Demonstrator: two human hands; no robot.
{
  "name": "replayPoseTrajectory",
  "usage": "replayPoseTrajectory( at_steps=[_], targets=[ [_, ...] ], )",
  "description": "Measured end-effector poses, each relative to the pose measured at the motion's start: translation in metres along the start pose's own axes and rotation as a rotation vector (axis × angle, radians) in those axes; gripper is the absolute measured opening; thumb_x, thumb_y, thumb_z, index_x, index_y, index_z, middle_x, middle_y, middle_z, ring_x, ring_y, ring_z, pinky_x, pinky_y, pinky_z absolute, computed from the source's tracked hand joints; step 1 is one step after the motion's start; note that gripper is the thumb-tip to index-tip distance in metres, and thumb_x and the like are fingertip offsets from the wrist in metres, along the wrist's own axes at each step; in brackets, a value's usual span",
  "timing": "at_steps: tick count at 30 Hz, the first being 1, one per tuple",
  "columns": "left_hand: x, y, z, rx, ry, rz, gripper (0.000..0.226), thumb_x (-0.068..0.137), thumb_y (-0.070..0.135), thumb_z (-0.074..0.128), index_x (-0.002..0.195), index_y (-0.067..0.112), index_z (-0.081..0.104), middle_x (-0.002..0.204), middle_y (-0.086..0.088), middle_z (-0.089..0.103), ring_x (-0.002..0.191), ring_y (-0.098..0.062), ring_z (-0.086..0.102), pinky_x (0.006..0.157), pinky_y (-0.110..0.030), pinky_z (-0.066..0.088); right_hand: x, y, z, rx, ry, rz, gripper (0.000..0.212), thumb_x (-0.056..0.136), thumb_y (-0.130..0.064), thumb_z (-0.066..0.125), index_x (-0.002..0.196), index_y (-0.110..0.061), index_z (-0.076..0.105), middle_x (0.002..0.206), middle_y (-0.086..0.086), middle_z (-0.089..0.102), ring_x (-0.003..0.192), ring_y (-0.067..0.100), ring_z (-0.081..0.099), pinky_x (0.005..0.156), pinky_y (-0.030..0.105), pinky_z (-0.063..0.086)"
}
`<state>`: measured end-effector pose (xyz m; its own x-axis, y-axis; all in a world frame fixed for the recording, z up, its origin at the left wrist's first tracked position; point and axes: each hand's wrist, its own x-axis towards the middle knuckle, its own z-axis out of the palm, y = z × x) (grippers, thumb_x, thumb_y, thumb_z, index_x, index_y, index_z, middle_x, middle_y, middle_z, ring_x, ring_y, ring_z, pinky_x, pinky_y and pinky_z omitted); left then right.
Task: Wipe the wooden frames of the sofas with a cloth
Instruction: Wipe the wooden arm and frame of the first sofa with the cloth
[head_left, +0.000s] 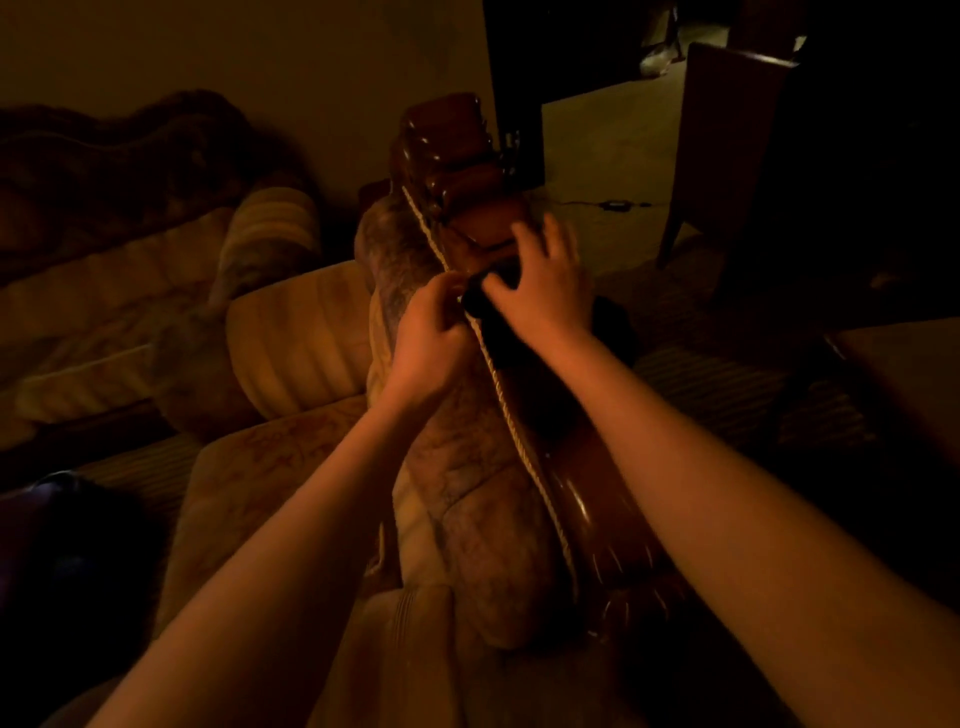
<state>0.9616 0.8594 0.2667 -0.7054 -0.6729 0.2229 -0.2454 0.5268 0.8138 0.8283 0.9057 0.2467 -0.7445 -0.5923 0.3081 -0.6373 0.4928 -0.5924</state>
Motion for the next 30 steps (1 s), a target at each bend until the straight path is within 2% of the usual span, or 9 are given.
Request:
replayPoseTrajectory(
  at_steps=[3,5,9,12,15,18,24,28,30],
  targets=[
    [-0.015,0.004,-0.006,0.039,-0.063,0.040,0.068,0.065,0.033,0.043,0.129,0.012,0.051,0.129,-0.009,0.053,0.119,-0.019,0.051,0.100,-0.037,0.045,-0.017,0.032,-0.010,0.404,-0.021,0.307,0.060,0.094,-0.040,0.048,0.147,-0.019,0.027,0.149,0.010,0.033,0.135,0.030,0.034,0.104,0.041,0.033],
    [-0.022,0.002,-0.002,0.095,-0.128,0.104,0.066,0.069,0.032,0.045,0.129,0.007,0.052,0.129,-0.013,0.053,0.120,-0.023,0.050,0.102,-0.030,0.040,-0.050,0.053,-0.009,0.553,-0.032,0.459,0.059,0.096,-0.041,0.045,0.147,-0.016,0.028,0.145,0.012,0.040,0.131,0.031,0.039,0.104,0.038,0.035],
    [-0.033,0.003,0.005,0.289,-0.362,0.221,0.057,0.080,0.007,0.050,0.137,0.002,0.042,0.136,-0.018,0.043,0.128,-0.027,0.041,0.093,-0.010,0.025,-0.106,0.056,-0.003,0.169,-0.123,0.462,0.066,0.092,-0.043,0.049,0.148,-0.018,0.023,0.137,0.016,0.047,0.123,0.037,0.046,0.097,0.041,0.039],
    [-0.054,0.001,0.000,0.392,-0.514,0.344,0.060,0.083,-0.003,0.049,0.141,0.006,0.036,0.139,-0.015,0.037,0.130,-0.026,0.036,0.097,-0.017,0.028,-0.139,0.035,-0.001,-0.164,-0.075,0.436,0.061,0.091,-0.045,0.049,0.142,-0.016,0.033,0.135,0.013,0.049,0.124,0.033,0.045,0.098,0.042,0.037],
    [-0.065,-0.012,-0.007,0.505,-0.616,0.460,0.061,0.085,-0.001,0.047,0.144,0.009,0.033,0.139,-0.013,0.036,0.128,-0.027,0.037,0.101,-0.027,0.033,-0.188,0.017,0.015,-0.338,0.043,0.392,0.060,0.090,-0.045,0.049,0.142,-0.019,0.035,0.147,0.004,0.038,0.139,0.022,0.026,0.110,0.044,0.021],
    [-0.067,-0.017,-0.005,0.612,-0.686,0.578,0.057,0.089,0.006,0.048,0.144,0.010,0.033,0.137,-0.012,0.038,0.126,-0.028,0.040,0.100,-0.032,0.037,-0.214,0.010,0.024,-0.394,0.097,0.425,0.063,0.091,-0.043,0.048,0.147,-0.024,0.027,0.155,0.002,0.024,0.144,0.019,0.012,0.114,0.049,0.008],
    [-0.039,0.003,0.035,0.756,-0.640,0.843,0.049,0.090,0.012,0.048,0.137,0.002,0.041,0.128,-0.017,0.047,0.119,-0.033,0.044,0.098,-0.036,0.035,-0.147,0.030,0.015,-0.265,0.116,0.648,0.055,0.096,-0.037,0.040,0.147,-0.030,0.019,0.156,0.004,0.017,0.141,0.021,0.024,0.112,0.045,0.015],
    [-0.005,0.010,0.074,0.863,-0.631,0.858,0.038,0.088,0.016,0.046,0.123,0.003,0.047,0.119,-0.016,0.053,0.114,-0.033,0.048,0.103,-0.036,0.028,-0.106,0.051,0.009,-0.235,0.074,0.582,0.035,0.098,-0.025,0.032,0.132,-0.024,0.042,0.141,0.004,0.040,0.130,0.023,0.040,0.107,0.042,0.029],
    [0.006,0.014,0.090,0.925,-0.596,0.895,0.040,0.085,0.019,0.040,0.122,0.005,0.049,0.115,-0.014,0.058,0.114,-0.032,0.051,0.106,-0.040,0.026,-0.096,0.075,0.006,-0.011,0.003,0.580,0.031,0.096,-0.021,0.040,0.123,-0.016,0.054,0.128,0.010,0.055,0.120,0.029,0.051,0.097,0.039,0.040]
  ],
)
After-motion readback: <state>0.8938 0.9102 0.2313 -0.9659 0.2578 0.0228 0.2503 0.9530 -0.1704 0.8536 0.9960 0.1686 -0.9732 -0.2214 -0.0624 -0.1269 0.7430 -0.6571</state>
